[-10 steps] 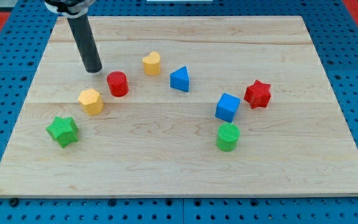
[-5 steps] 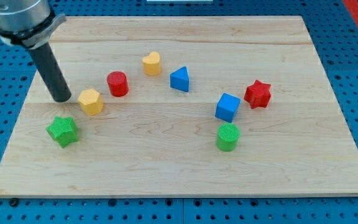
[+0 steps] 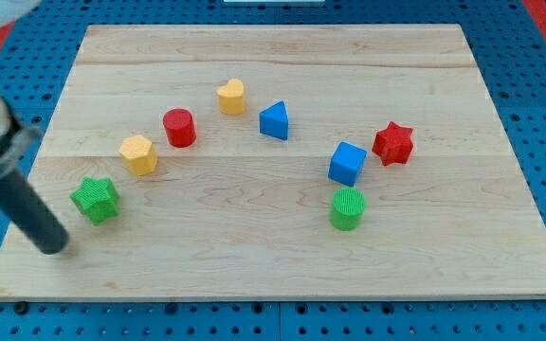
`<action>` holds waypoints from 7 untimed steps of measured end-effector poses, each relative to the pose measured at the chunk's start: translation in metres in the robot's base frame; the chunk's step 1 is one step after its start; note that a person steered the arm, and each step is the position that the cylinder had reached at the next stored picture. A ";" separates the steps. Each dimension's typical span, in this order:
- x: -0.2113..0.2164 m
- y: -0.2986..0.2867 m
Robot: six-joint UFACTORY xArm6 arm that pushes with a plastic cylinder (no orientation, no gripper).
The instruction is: Place green circle to the bottom right of the red star
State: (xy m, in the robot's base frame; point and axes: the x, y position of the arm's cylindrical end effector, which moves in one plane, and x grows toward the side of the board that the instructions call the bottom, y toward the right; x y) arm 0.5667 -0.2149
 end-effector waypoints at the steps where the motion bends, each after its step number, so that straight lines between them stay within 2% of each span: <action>1: -0.003 0.051; 3: -0.019 0.156; 4: -0.022 0.168; 5: -0.041 0.197; 7: -0.041 0.264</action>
State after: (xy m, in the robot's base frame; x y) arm 0.5253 0.0492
